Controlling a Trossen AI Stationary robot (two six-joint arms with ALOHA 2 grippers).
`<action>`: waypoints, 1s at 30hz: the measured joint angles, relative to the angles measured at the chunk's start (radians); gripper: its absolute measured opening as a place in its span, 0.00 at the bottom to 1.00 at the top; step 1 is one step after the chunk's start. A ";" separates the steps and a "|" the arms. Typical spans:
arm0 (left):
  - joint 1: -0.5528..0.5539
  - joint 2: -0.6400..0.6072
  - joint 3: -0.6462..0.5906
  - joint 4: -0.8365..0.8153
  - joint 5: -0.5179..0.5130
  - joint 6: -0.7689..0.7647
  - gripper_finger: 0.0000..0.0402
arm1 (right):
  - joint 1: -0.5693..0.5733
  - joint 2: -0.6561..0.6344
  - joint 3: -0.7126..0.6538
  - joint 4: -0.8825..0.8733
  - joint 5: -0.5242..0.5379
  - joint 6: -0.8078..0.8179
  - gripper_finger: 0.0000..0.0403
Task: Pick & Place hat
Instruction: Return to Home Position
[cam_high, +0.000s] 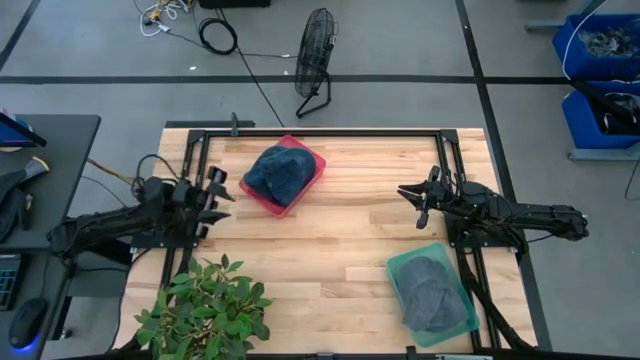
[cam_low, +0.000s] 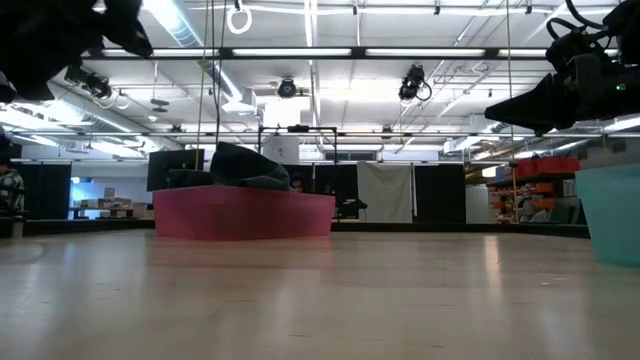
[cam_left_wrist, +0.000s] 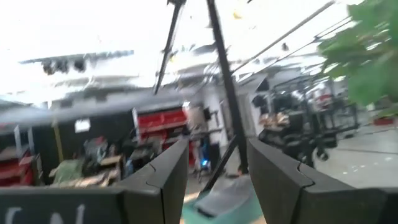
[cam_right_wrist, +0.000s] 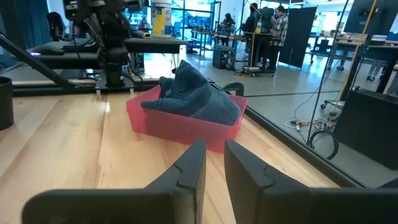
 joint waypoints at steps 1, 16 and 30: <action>-0.011 -0.024 0.000 -0.001 0.000 0.000 0.42 | 0.000 0.000 0.000 0.000 0.000 0.000 0.16; -0.100 -0.209 0.000 -0.002 0.000 0.000 0.42 | 0.000 0.000 0.000 0.000 0.000 0.000 0.16; -0.102 -0.213 0.000 -0.362 0.000 0.000 0.42 | 0.000 0.000 0.000 0.000 0.000 0.000 0.16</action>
